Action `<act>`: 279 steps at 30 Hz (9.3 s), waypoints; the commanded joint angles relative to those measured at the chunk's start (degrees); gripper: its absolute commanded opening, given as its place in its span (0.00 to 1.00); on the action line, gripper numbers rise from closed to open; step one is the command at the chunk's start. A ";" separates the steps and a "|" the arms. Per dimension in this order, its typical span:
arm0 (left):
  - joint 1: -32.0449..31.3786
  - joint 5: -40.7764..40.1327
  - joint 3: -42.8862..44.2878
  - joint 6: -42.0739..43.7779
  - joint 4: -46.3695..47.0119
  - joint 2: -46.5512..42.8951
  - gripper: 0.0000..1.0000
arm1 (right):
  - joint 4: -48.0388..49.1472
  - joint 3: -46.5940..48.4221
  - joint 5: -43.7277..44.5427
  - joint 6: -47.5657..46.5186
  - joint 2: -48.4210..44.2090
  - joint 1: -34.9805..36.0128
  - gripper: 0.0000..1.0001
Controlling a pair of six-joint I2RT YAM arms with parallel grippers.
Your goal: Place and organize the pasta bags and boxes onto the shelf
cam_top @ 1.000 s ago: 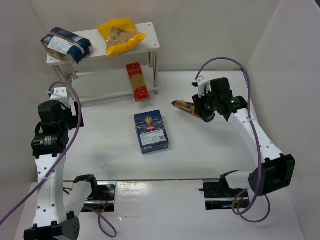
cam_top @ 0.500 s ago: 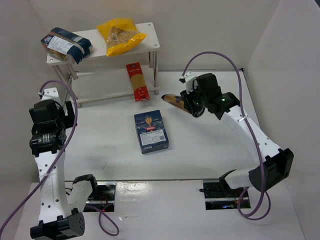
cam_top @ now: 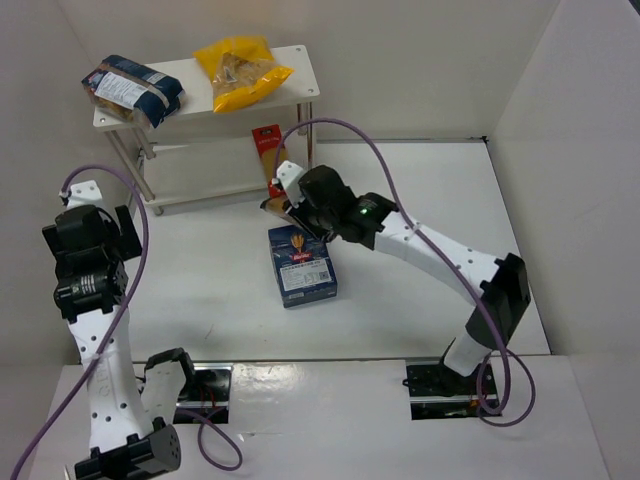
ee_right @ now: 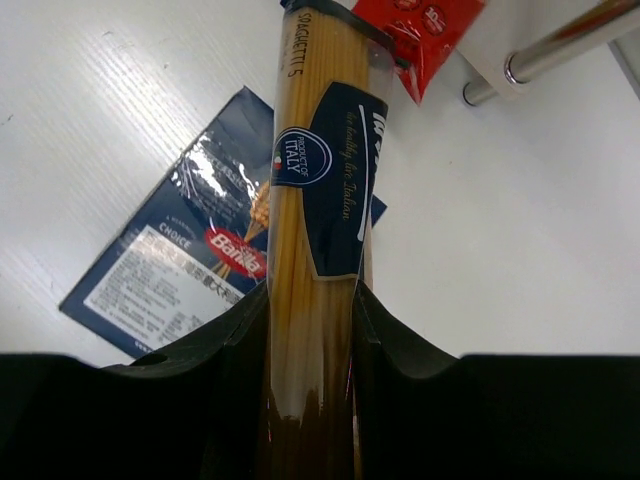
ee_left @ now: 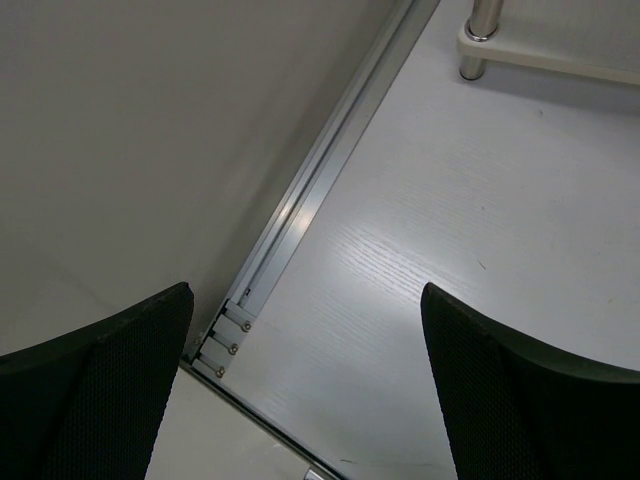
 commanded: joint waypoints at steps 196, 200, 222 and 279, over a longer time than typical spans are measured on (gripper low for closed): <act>2.43 -0.31 -3.33 -3.13 3.46 -1.53 1.00 | 8.61 85.96 22.79 20.62 67.61 1.70 0.00; 2.43 -0.31 -3.33 -3.13 3.46 -1.53 1.00 | 8.61 89.03 24.38 20.62 69.81 1.70 0.00; 2.43 0.22 -3.33 -3.13 3.46 -1.53 1.00 | 13.78 92.56 28.77 17.81 76.41 1.17 0.00; 1.90 3.65 -3.33 -1.55 2.93 -5.22 1.00 | 2.00 19.47 21.13 21.95 14.13 10.40 1.00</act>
